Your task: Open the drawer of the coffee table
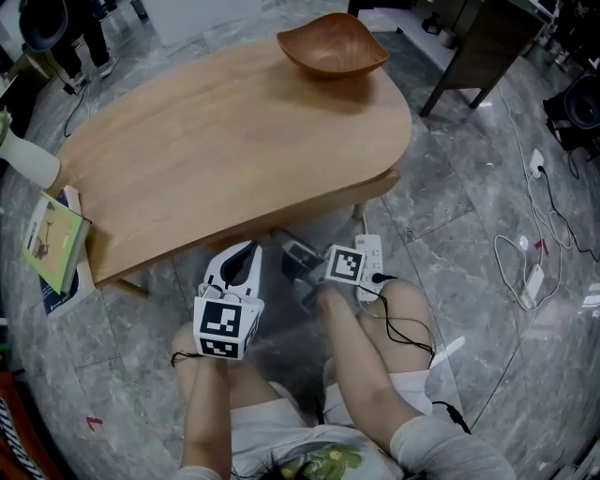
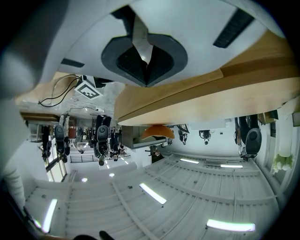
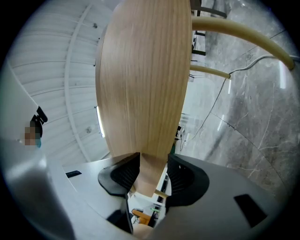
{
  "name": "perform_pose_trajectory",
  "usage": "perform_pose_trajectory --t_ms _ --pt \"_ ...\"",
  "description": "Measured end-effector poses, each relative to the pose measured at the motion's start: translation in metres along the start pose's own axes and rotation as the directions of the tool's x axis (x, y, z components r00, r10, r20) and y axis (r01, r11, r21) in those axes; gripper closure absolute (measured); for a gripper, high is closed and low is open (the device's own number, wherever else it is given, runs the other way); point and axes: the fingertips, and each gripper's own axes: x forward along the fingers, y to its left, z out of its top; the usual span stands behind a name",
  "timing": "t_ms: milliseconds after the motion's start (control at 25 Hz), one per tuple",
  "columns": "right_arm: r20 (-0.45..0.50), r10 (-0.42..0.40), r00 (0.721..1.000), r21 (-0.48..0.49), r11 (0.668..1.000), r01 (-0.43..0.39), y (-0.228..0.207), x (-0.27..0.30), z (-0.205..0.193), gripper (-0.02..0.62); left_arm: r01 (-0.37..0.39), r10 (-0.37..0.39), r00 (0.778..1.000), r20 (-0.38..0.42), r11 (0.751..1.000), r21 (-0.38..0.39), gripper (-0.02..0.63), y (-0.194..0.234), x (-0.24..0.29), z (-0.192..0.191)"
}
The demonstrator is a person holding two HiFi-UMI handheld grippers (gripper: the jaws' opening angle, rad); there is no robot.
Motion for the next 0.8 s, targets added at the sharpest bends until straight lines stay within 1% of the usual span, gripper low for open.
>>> perform_pose_trajectory --t_ms 200,360,520,680,720,760,800 --pt "-0.013 -0.002 1.0 0.009 1.0 0.002 0.002 -0.007 -0.006 0.4 0.01 -0.01 1.0 0.014 1.0 0.004 0.595 -0.005 0.0 0.003" --pt "-0.02 0.001 1.0 0.001 1.0 -0.001 0.005 -0.009 -0.008 0.4 0.029 -0.029 1.0 0.009 0.998 0.056 0.595 -0.011 -0.003 0.007" --pt "-0.023 0.005 1.0 -0.007 1.0 -0.006 0.008 -0.011 -0.009 0.4 0.028 -0.029 1.0 0.003 0.994 0.101 0.595 -0.014 -0.008 0.013" --pt "-0.019 -0.013 1.0 -0.024 1.0 0.013 0.007 -0.016 -0.01 0.433 0.046 -0.044 0.999 -0.018 0.987 0.153 0.591 -0.017 -0.012 0.023" --pt "-0.024 -0.017 1.0 -0.027 0.999 0.016 0.007 -0.017 -0.011 0.434 0.057 -0.052 0.998 -0.03 0.983 0.173 0.547 -0.018 -0.013 0.025" --pt "-0.029 -0.019 0.999 -0.029 0.999 0.018 0.007 -0.018 -0.012 0.434 0.067 -0.058 0.997 -0.047 0.978 0.2 0.476 -0.019 -0.014 0.027" --pt "-0.033 -0.022 0.999 -0.03 0.999 0.021 0.007 -0.018 -0.013 0.434 0.071 -0.057 0.996 -0.066 0.969 0.238 0.46 -0.02 -0.014 0.028"
